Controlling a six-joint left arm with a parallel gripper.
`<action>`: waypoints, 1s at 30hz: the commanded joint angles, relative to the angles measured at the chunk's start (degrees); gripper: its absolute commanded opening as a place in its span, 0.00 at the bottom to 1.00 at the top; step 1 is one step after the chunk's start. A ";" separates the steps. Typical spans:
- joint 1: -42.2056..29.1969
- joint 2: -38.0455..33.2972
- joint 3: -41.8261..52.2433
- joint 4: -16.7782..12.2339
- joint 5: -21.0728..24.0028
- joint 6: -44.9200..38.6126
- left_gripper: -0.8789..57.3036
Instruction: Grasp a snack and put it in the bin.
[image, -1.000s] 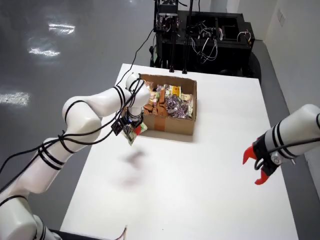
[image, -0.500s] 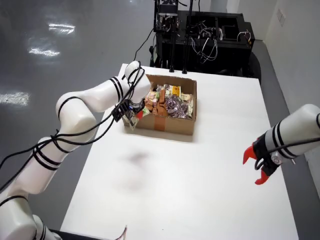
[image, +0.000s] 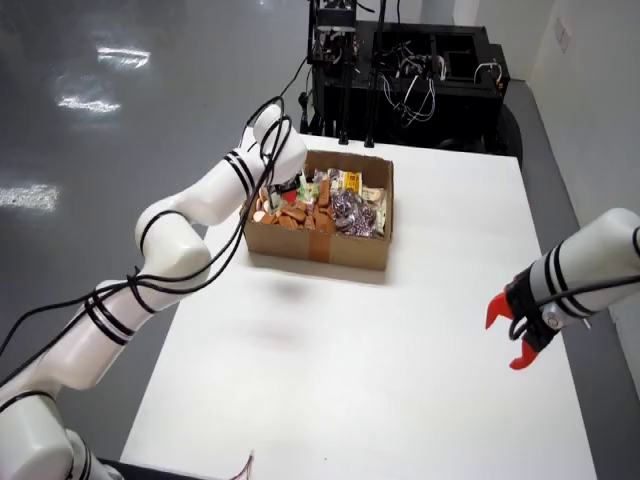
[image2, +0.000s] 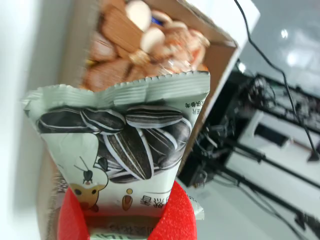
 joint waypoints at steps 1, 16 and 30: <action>1.12 5.16 -9.68 -0.02 -0.31 7.27 0.29; 2.90 9.75 -18.83 -0.66 -10.68 24.28 0.33; 1.46 13.66 -27.36 -1.55 -8.63 31.07 0.60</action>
